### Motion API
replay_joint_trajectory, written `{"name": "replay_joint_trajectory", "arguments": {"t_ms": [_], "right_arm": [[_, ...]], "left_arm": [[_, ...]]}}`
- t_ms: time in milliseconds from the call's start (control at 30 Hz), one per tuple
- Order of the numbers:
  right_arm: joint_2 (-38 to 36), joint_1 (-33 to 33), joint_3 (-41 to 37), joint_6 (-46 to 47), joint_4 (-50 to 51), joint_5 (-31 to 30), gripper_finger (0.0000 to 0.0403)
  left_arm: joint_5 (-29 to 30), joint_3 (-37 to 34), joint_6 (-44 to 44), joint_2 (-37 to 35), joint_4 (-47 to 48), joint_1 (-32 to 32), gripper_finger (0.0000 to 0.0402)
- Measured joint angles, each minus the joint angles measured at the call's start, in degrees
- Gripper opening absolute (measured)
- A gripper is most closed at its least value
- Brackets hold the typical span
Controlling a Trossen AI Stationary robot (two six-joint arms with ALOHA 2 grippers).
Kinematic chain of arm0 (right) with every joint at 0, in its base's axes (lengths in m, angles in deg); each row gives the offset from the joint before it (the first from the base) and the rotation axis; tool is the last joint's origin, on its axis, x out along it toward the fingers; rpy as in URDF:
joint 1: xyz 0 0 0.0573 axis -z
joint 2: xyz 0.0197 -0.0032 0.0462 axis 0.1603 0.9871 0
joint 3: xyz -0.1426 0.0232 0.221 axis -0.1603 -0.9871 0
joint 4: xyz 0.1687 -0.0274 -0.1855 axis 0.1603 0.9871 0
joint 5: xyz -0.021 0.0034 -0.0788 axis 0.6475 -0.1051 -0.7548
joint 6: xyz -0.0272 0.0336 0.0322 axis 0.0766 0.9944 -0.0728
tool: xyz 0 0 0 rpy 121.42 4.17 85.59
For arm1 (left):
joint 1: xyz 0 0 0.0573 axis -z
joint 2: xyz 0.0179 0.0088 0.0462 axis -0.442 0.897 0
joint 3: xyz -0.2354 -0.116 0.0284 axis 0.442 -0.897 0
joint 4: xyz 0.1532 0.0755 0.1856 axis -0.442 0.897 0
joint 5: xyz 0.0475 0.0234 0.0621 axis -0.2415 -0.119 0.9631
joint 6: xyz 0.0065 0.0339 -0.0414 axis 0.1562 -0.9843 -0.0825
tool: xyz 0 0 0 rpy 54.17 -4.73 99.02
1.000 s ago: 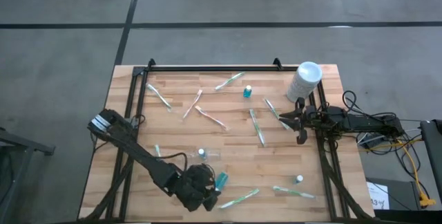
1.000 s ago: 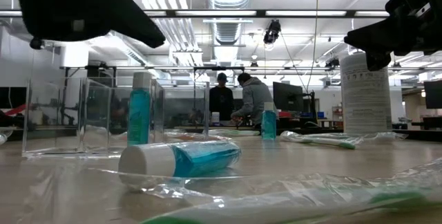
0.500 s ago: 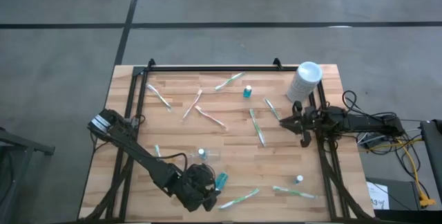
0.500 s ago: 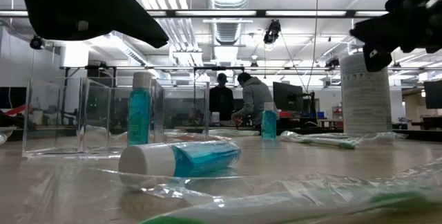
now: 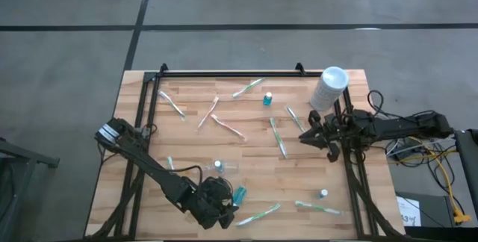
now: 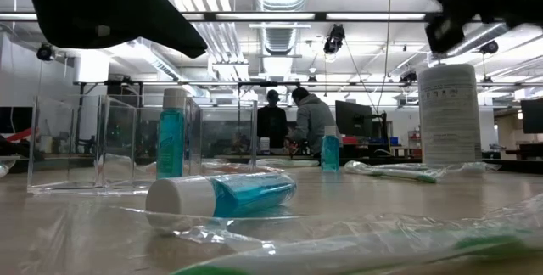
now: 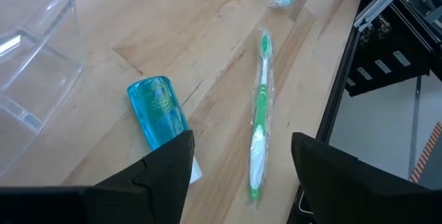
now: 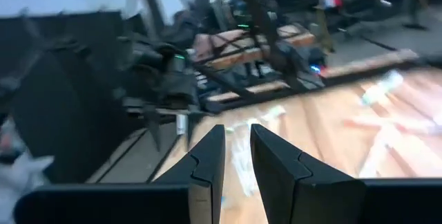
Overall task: Pick & Place toothbrushing station
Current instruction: Put the blue mouthwash into the transparent organizer
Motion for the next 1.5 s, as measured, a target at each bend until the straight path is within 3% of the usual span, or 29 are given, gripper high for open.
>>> {"name": "replay_joint_trajectory", "arguments": {"t_ms": [133, 333, 600, 1033, 1333, 1500], "right_arm": [[12.2, -2.9, 10.1, -4.3, 5.8, 1.6, 0.0068], [31.0, -6.7, 18.1, -0.7, 15.2, 1.7, 0.0068], [48.4, -10.9, 19.8, 0.6, -3.3, 1.6, 0.0068], [71.2, -14.6, 19.8, 8.0, -31.3, 0.9, 0.0068], [80.4, -16.8, 20.0, 12.9, -43.9, -1.6, 0.0068], [84.7, -17.1, 22.2, 16.2, -43.2, -2.2, 0.0068]], "left_arm": [[0.0, 0.0, -0.5, 0.0, 0.0, 0.0, 0.0248], [0.0, 0.0, -2.3, 0.0, 2.1, 0.0, 0.0248], [-2.4, 0.0, -0.3, 0.0, 8.2, 0.1, 0.0248], [-2.4, 0.0, -0.4, -0.1, 8.5, 0.4, 0.0248], [-2.4, 0.0, -0.4, -0.1, 8.5, 0.4, 0.0248], [-2.5, 0.0, -0.4, -0.1, 8.5, 0.4, 0.0248]]}}
